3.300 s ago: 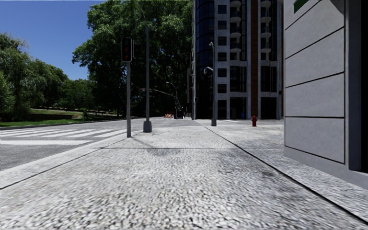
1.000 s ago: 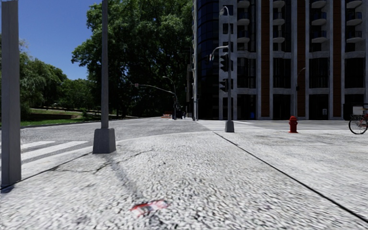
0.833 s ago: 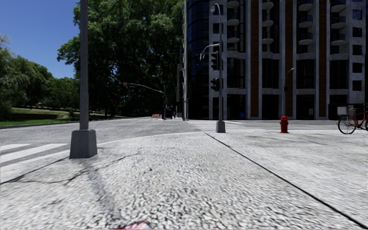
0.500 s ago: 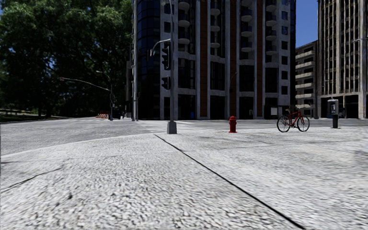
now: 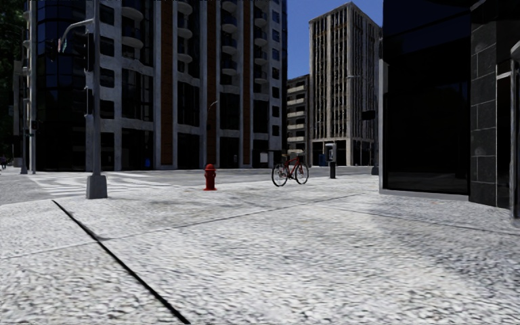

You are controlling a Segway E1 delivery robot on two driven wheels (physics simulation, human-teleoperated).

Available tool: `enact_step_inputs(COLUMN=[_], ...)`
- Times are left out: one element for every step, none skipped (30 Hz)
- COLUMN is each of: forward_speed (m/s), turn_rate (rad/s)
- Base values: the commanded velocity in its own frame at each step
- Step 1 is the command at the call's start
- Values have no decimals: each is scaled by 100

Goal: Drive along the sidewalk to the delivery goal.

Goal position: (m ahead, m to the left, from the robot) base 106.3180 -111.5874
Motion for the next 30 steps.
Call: enact_step_inputs(forward_speed=[200,200,200,200,200,200,200,200,200,200,200,200,200,200,200,200,200,200,200,200,200,200,200,200,200,200,200,200,200,200], turn_rate=[-92,-92,-92,-81,-81,-7,0,0,0,0,0,0,0,15,24,24,25,25,9,0,0,0,0,0,0,0,0,0,0,0])
